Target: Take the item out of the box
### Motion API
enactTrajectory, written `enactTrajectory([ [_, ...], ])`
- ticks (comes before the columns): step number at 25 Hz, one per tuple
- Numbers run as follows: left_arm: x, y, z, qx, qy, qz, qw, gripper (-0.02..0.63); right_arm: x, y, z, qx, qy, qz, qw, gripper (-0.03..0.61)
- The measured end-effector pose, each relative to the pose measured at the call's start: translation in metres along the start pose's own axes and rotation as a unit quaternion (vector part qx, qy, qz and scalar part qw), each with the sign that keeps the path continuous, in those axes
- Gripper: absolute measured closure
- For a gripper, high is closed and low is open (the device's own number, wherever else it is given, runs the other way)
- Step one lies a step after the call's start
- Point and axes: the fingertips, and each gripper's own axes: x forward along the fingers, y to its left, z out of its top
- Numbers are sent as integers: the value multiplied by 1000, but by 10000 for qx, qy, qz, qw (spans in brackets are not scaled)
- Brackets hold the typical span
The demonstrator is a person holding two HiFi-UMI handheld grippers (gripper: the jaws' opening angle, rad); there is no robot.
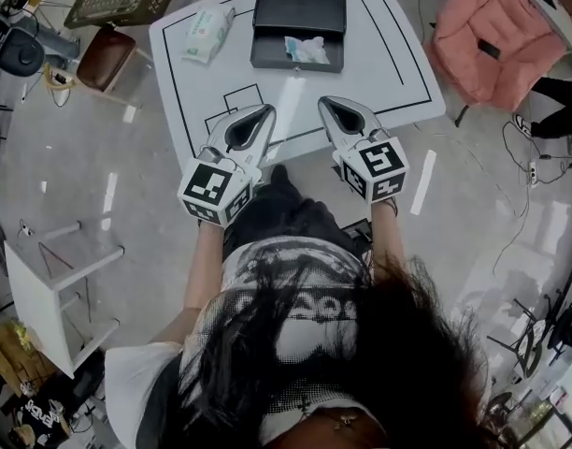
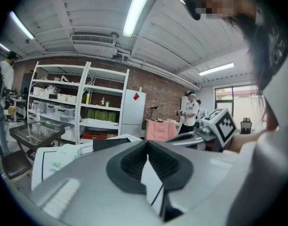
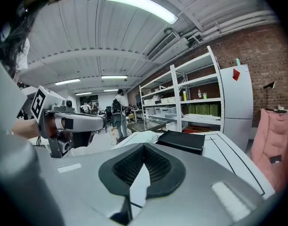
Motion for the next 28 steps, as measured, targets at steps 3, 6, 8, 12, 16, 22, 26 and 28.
enactTrajectory([
  [3, 10, 19, 2, -34, -25, -47, 10000, 614, 27, -13, -3, -162, 199, 17, 9997, 581],
  [6, 17, 36, 4, -91, -56, -67, 9999, 614, 53, -27, -5, -515, 435, -15, 9977, 581],
  [8, 20, 46, 5, -126, -81, -86, 9999, 614, 69, -37, -6, -747, 606, -29, 9954, 581],
  [12, 25, 60, 4, -155, -56, -126, 9998, 614, 103, -55, -10, -954, 898, 133, 9913, 558],
  [16, 27, 77, 1, -126, 26, -58, 9999, 614, 137, -75, -23, -1124, 1344, 292, 9841, 536],
  [22, 22, 101, -1, -209, 40, 65, 9998, 614, 190, -101, -49, -1338, 2104, 528, 9670, 494],
  [26, 18, 110, -4, -263, 58, 99, 9996, 614, 215, -113, -75, -1594, 2779, 645, 9451, 477],
  [28, 16, 113, -7, -292, 69, 106, 9995, 614, 222, -117, -87, -1750, 3107, 707, 9316, 458],
])
